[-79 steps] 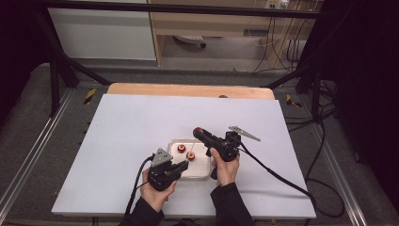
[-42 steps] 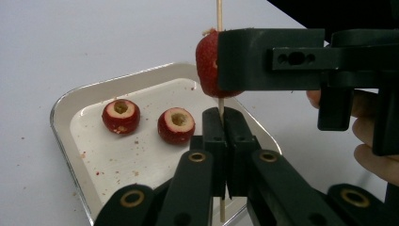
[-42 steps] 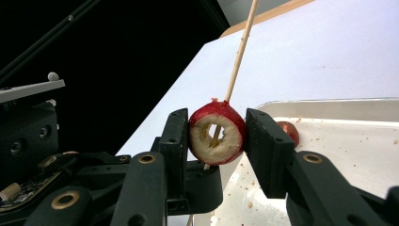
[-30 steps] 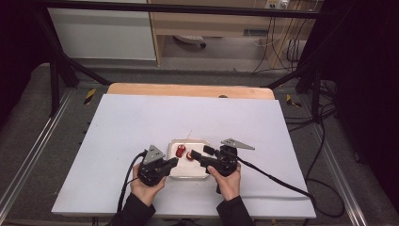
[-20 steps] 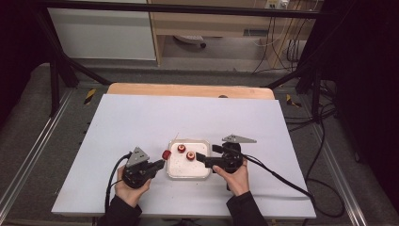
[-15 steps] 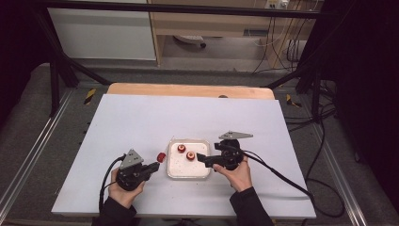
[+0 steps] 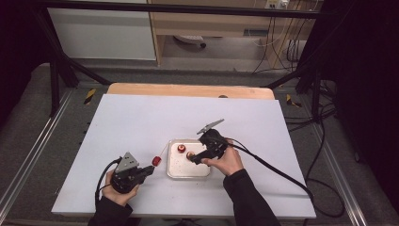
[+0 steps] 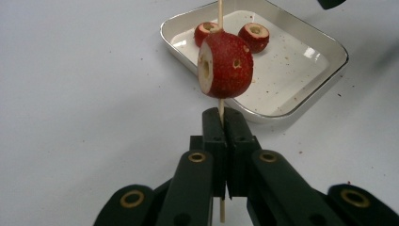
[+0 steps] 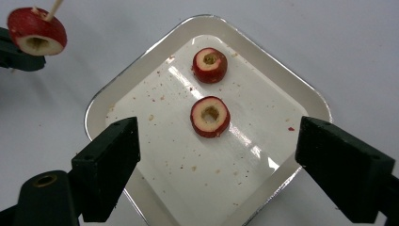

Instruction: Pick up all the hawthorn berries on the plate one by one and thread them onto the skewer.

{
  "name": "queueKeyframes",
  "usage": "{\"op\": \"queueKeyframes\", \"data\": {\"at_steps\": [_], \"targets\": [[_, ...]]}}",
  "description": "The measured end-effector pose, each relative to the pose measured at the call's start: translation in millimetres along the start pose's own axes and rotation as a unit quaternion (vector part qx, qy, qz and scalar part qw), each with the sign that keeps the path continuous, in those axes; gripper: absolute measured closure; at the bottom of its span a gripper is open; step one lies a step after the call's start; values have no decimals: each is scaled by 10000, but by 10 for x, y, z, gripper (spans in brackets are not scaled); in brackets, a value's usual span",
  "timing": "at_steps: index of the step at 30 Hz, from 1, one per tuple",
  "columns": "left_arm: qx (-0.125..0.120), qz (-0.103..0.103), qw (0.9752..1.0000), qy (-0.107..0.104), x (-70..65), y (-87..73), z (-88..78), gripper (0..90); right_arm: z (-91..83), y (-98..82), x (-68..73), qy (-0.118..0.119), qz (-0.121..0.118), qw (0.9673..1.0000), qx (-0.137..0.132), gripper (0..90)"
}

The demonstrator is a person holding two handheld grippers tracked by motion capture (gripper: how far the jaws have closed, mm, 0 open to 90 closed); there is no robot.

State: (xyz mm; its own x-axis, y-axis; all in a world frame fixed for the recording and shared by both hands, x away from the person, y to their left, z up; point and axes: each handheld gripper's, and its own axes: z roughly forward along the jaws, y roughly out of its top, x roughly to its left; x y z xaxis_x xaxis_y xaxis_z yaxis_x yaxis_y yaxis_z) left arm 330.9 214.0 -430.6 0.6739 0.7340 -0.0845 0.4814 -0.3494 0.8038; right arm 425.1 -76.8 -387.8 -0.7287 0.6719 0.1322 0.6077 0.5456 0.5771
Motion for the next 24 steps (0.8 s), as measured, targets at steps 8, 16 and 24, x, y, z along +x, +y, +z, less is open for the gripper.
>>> {"op": "queueKeyframes", "data": {"at_steps": [8,16,24], "targets": [[20,8,10000,-10,12,-11,7,883,202,188,32,-54,-89,9986,521,231],[26,27,10000,-7,8,-12,13,884,338,291,34,11,51,9965,832,348],[33,28,10000,5,6,-16,17,884,439,291,-24,12,229,9939,1081,459]]}}
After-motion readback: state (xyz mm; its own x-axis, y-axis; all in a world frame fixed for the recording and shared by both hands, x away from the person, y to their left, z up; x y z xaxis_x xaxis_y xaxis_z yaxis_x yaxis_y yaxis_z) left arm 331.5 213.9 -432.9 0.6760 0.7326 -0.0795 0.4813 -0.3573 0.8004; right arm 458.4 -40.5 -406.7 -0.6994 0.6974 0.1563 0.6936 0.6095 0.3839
